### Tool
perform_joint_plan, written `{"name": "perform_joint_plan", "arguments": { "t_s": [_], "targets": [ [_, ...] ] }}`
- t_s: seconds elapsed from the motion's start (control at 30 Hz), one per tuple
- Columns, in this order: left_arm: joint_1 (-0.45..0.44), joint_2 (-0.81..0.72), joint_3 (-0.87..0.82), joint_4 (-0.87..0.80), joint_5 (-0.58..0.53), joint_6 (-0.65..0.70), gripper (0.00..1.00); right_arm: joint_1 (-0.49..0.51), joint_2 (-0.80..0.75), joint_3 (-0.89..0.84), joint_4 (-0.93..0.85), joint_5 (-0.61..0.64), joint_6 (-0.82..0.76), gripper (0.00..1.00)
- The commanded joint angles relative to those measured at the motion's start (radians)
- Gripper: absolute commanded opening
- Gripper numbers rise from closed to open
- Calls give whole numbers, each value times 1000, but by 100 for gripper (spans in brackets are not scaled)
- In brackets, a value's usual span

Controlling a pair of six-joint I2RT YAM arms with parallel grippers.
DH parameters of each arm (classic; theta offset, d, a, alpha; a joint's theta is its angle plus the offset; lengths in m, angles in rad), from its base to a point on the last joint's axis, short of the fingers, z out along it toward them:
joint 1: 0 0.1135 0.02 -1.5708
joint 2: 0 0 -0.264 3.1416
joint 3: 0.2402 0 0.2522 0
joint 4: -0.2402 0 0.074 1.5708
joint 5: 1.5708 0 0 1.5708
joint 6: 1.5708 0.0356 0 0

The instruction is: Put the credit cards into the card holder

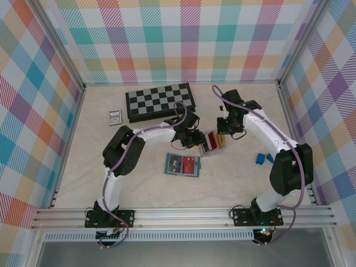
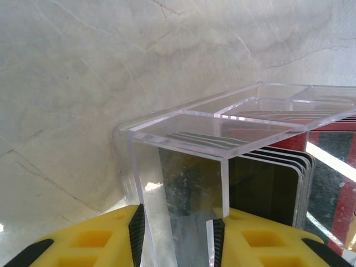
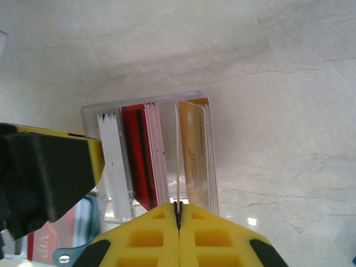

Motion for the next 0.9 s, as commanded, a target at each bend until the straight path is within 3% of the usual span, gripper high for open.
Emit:
{"name": "perform_joint_plan", "arguments": {
  "t_s": [0.0,0.2,0.57,0.7,0.87],
  "targets": [
    [-11,-34,-40,-96,0,4,39,-1,-37,17,-13,-44,30,4],
    [-11,-93,-54,-67,-1,9,43,-1,-86,9,2,-153,68,3],
    [-11,-200,-107,-35,-38,4,51,-2,-126,-1,-35,-177,228,1],
    [-9,-256,-136,-50,-105,2,52,17,-142,-23,-33,-154,388,0],
    [-1,-340,-198,-101,-200,1,53,120,-84,36,-114,22,463,0]
  ]
}}
